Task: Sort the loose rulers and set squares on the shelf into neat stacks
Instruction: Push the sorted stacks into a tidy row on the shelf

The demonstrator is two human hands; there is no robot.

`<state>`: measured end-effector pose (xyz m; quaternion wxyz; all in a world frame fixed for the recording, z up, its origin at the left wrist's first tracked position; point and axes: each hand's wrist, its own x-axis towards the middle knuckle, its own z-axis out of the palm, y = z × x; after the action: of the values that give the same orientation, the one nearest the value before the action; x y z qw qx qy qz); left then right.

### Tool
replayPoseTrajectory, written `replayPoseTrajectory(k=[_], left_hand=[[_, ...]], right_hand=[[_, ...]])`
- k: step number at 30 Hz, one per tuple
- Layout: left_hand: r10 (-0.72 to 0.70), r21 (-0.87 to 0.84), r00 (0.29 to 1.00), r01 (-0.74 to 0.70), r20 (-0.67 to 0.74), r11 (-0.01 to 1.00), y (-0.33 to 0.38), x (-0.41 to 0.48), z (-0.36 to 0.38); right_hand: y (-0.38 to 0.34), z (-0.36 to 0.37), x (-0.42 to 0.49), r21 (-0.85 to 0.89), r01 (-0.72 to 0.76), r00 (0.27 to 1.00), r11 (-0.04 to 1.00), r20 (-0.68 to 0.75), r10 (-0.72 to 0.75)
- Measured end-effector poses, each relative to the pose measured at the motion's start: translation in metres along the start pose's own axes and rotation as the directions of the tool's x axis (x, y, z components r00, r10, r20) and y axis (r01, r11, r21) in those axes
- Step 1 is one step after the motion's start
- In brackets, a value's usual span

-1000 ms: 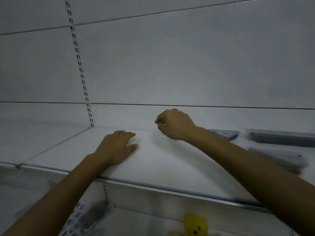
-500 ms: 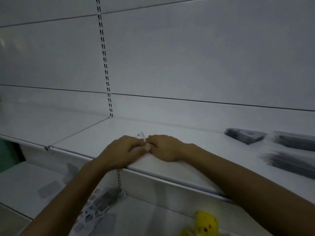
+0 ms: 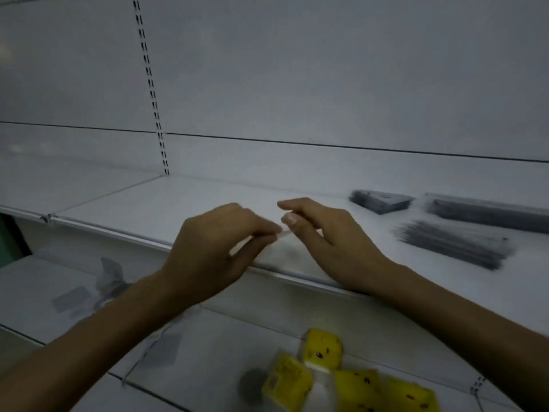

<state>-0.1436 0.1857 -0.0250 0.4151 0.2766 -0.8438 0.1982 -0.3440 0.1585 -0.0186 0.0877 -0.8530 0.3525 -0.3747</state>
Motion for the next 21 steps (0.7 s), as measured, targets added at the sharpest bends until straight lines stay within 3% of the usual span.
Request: replayPoseTrajectory(k=[3, 6, 9, 11, 17, 19, 21], left_hand=[[-0.282, -0.268, 0.958, 0.259, -0.051, 0.928, 0.022, 0.043, 0.029], [-0.469, -0.477, 0.883, 0.426, 0.032, 0.769, 0.036, 0.075, 0.067], [-0.406, -0.528, 0.911, 0.381, 0.074, 0.759, 0.047, 0.100, 0.092], [-0.335, -0.542, 0.940, 0.315, 0.065, 0.779, 0.055, 0.114, 0.103], [-0.303, -0.631, 0.949, 0.291, 0.092, 0.719, 0.059, 0.152, 0.126], [-0.313, -0.640, 0.948, 0.276, 0.058, 0.718, 0.050, 0.158, 0.133], [-0.308, -0.557, 0.951, 0.253, -0.005, 0.791, 0.030, 0.156, 0.140]], right_hand=[[0.010, -0.024, -0.014, 0.008, 0.060, 0.962, 0.998, -0.267, -0.055], [0.023, -0.051, -0.030, -0.263, 0.105, 0.900, 0.959, -0.385, -0.204], [0.041, -0.073, -0.045, -0.627, 0.102, 0.907, 0.772, -0.259, -0.331], [0.049, -0.089, -0.051, -0.737, 0.065, 0.911, 0.673, -0.231, -0.341], [0.059, -0.129, -0.042, -0.836, -0.080, 0.945, 0.542, -0.237, -0.226], [0.062, -0.135, -0.032, -0.830, -0.097, 0.953, 0.549, -0.237, -0.188], [0.069, -0.143, -0.019, -0.798, -0.158, 0.966, 0.582, -0.248, -0.078]])
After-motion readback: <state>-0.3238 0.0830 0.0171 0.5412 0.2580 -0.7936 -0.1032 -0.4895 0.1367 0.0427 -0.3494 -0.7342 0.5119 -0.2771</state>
